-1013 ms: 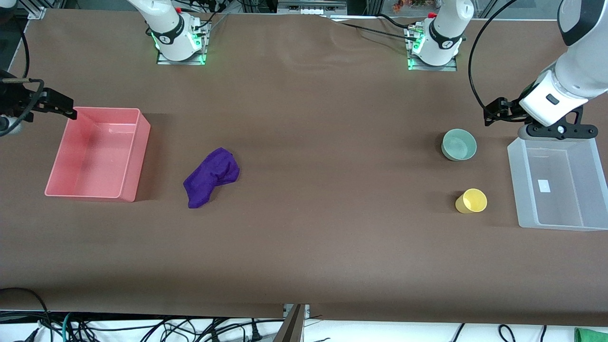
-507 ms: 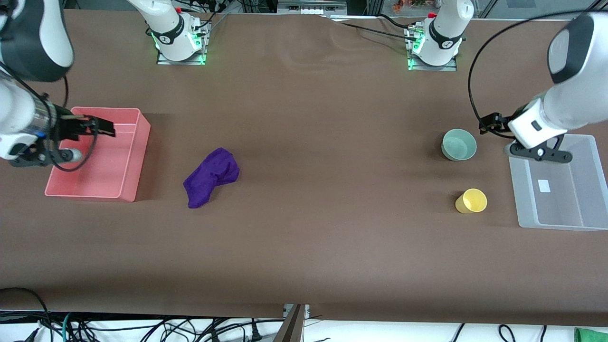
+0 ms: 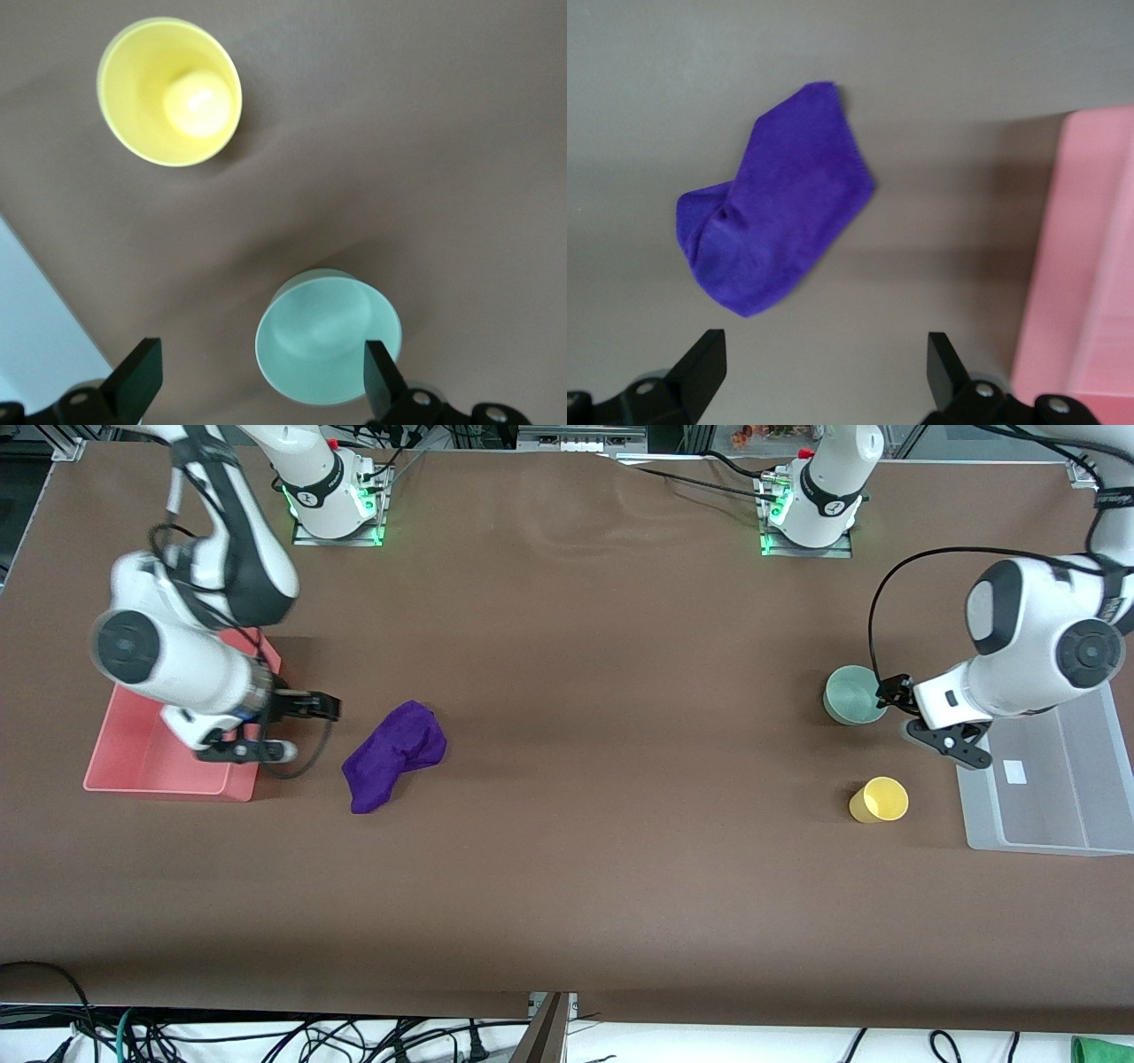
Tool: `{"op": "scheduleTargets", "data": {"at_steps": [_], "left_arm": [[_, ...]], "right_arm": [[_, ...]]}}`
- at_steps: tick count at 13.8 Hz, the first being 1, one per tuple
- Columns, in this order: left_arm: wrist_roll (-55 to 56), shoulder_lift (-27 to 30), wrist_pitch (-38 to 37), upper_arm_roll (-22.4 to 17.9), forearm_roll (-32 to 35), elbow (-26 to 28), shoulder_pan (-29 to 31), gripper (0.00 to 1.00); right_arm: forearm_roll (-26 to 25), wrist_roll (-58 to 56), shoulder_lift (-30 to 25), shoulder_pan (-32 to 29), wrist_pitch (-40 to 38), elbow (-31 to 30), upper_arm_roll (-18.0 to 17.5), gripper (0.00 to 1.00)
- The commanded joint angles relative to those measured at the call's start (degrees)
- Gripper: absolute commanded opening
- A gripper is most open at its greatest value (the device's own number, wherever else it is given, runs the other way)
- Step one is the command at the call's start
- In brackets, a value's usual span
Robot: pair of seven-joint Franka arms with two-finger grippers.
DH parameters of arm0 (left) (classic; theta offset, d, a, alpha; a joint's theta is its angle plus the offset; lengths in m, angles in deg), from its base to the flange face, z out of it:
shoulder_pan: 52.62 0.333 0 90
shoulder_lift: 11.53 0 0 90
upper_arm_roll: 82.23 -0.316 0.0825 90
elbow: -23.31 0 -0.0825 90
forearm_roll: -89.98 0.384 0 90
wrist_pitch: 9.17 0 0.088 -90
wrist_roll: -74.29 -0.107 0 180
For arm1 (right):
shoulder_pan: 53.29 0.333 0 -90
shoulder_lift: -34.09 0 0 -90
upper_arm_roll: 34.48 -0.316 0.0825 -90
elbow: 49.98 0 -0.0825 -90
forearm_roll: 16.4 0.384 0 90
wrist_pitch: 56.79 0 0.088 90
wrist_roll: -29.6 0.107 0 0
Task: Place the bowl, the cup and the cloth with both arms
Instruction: 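Move the right gripper to the purple cloth while the left gripper reaches the bowl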
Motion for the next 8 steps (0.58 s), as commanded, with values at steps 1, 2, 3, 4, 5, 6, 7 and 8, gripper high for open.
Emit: {"op": "scheduleTargets", "data": {"at_steps": [1,2,3,4,5,6,7,8], "left_arm": [[-6.52,-0.18,11.77,0.33,0.09,8.69,1.77,1.00],[-7.85,-1.93,14.77,0.42,0.09,10.02,2.30,1.00],[-8.56,-3.52,17.32,0.34,0.09,10.90,2.39,1.00],[-9.96,-4.93,19.35,0.33,0.01,11.34,2.48,1.00],[-11.88,-6.42,20.33,0.42,0.09,11.44,3.70,0.90],[-13.12,-7.48,21.03,0.60,0.01,11.44,4.93,0.70],[-13.66,-7.75,21.39,0.60,0.00,11.44,4.94,0.35],[-14.36,-7.67,21.39,0.60,0.00,11.26,4.94,0.06]], "right_arm": [[-0.12,4.42,4.13,2.16,7.00,-1.82,-0.01,1.00],[-0.29,6.97,5.62,3.47,9.82,-2.53,-0.01,1.00],[-0.99,8.56,7.20,4.35,12.02,-2.88,0.08,1.00],[-1.95,9.10,8.52,4.88,13.61,-3.15,0.08,1.00],[-2.49,9.11,9.58,5.50,14.93,-3.32,0.08,1.00],[-2.58,9.19,10.46,5.59,16.16,-3.85,0.08,1.00],[-2.58,9.11,10.99,5.68,18.00,-4.72,0.08,1.00],[-2.67,9.11,11.69,5.68,20.19,-5.52,0.08,1.00]]}}
